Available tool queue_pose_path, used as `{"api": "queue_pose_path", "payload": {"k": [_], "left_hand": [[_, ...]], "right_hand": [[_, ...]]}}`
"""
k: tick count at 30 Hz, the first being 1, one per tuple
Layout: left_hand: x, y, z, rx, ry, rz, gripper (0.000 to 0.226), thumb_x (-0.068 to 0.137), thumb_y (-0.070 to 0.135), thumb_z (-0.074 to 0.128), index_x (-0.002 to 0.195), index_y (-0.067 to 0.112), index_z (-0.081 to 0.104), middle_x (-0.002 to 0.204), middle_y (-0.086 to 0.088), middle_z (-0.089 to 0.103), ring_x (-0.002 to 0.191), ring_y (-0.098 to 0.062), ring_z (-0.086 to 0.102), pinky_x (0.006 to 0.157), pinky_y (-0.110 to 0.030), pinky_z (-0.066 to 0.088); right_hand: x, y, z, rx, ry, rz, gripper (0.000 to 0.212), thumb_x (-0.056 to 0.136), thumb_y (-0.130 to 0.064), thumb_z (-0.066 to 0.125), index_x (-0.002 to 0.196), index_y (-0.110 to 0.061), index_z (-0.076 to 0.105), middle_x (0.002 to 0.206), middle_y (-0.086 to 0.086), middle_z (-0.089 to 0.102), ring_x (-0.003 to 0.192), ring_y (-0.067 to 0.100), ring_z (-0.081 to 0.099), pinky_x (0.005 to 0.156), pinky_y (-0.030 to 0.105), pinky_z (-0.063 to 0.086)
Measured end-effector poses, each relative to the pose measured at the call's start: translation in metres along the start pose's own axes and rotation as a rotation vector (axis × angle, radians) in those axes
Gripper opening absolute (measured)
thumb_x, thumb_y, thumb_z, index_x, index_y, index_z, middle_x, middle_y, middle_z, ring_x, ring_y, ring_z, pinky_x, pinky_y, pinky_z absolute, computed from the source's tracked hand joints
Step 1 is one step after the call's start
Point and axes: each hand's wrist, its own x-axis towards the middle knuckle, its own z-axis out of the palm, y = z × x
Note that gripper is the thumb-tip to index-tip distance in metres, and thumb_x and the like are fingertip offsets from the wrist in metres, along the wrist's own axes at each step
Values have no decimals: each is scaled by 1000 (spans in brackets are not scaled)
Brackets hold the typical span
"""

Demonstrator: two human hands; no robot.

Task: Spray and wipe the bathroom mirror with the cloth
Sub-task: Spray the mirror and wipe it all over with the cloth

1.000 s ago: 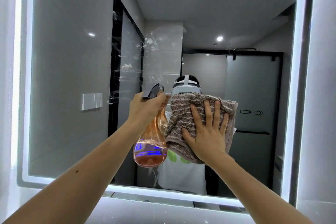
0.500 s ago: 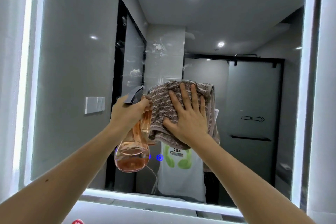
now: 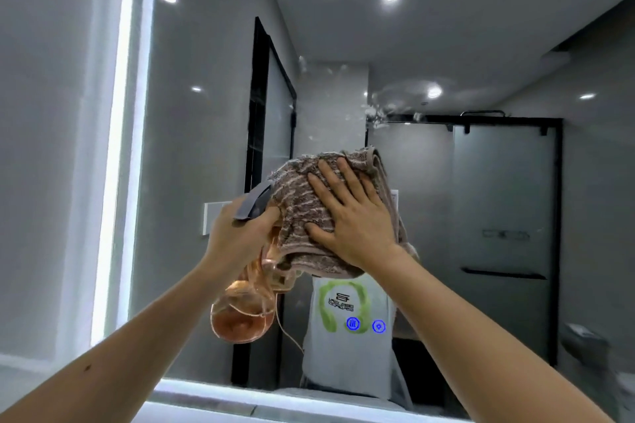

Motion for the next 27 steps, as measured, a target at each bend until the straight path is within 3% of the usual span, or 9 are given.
{"api": "queue_pose_path", "payload": {"k": [2, 4, 6, 9, 15, 19, 21, 24, 27], "left_hand": [[1, 3, 1, -34, -14, -47, 27, 83, 13, 65, 60, 29, 64, 49, 13, 56, 59, -6, 54, 65, -31, 51], [-1, 5, 7, -107, -26, -104, 15, 82, 10, 65, 77, 25, 67, 55, 7, 58, 69, -19, 56, 82, -45, 54], [-6, 9, 17, -135, -44, -129, 21, 80, 10, 65, 92, 26, 69, 59, 4, 57, 73, -24, 53, 85, -47, 51], [-16, 13, 34, -152, -67, -136, 16, 72, 18, 69, 79, 32, 69, 77, -10, 54, 78, -24, 51, 80, -42, 46], [-25, 20, 62, -94, -106, -121, 10, 69, 24, 68, 69, 33, 72, 75, -5, 64, 76, -23, 60, 92, -54, 50], [-17, 20, 67, -131, -110, -100, 1, 66, 26, 70, 66, 26, 70, 78, -8, 63, 78, -23, 59, 92, -56, 49], [-10, 17, 62, -144, -92, -101, 2, 66, 26, 68, 65, 25, 67, 79, -11, 61, 77, -25, 58, 91, -58, 48], [-2, 10, 43, -159, -61, -102, 7, 72, 19, 69, 71, 25, 71, 78, -9, 65, 77, -26, 61, 88, -51, 52], [10, -3, 17, -171, -38, -87, 10, 82, 14, 67, 83, 24, 66, 64, -1, 63, 66, -20, 59, 67, -35, 53]], "right_hand": [[-11, 18, -4, -2, -7, 27, 77, 81, -64, 29, 145, -28, 6, 154, -7, 2, 139, 10, -11, 111, 33, -11], [-29, 40, -11, 2, 17, 92, 78, 80, -64, 30, 145, -26, 7, 153, -7, 5, 140, 12, -5, 112, 33, -8], [-52, 64, -16, 4, 16, 159, 80, 79, -64, 32, 145, -25, 9, 152, -7, 10, 142, 13, -5, 113, 34, -3], [-80, 86, -23, 0, -16, 190, 79, 79, -64, 32, 145, -26, 10, 152, -6, 11, 142, 11, -14, 113, 34, -3], [-83, 78, -22, 66, -6, 264, 80, 75, -59, 34, 145, -25, 17, 152, -7, 7, 138, 7, -23, 111, 36, -9], [-70, 71, -24, 94, -56, 257, 83, 70, -62, 20, 144, -33, -2, 149, -14, -18, 130, 4, -38, 110, 38, -16], [-58, 66, -28, 111, -62, 241, 84, 68, -62, 18, 144, -35, -4, 146, -16, -24, 128, 3, -37, 108, 36, -20], [-32, 49, -26, 94, -64, 206, 85, 67, -64, 16, 144, -36, -7, 142, -16, -31, 128, 5, -38, 105, 34, -25], [0, 24, -21, 57, -59, 147, 86, 69, -68, 15, 144, -35, -11, 143, -13, -33, 129, 9, -38, 105, 37, -27]]}}
